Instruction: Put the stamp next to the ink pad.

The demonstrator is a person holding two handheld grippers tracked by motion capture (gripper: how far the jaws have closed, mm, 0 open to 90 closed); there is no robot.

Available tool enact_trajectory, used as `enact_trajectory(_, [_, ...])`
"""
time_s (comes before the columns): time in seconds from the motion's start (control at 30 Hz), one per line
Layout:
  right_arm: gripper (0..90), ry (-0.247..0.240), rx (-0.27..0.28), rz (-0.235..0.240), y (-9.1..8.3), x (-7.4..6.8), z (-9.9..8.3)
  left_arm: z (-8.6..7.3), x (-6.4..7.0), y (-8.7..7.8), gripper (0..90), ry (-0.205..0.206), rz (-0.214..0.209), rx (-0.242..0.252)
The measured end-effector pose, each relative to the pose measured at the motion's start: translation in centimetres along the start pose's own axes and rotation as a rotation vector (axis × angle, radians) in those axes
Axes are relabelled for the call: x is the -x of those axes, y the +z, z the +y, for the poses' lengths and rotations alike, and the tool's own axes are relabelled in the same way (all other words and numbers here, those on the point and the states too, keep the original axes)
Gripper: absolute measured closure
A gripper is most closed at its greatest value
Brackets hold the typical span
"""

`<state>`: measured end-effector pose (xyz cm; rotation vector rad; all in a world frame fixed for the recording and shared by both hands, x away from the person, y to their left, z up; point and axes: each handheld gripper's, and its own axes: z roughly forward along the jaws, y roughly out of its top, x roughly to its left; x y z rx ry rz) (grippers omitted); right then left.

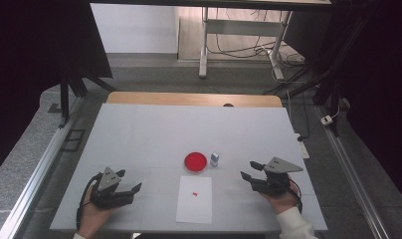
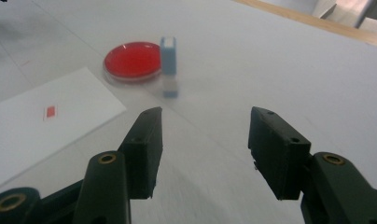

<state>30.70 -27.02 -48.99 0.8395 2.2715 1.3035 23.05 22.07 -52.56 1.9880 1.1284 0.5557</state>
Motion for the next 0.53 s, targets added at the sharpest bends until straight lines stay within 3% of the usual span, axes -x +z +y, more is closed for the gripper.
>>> enact_trajectory(0.23, [44.7, 0.018, -0.003, -0.024, -2.2, 1.1, -2.0, 0.1, 0.0, 0.1, 24.8, 0.004, -0.004, 0.000])
enact_trajectory(0.53, [44.7, 0.017, -0.002, -0.031, -2.5, 1.4, -2.3, 0.1, 0.0, 0.1, 24.8, 0.001, 0.000, -0.001])
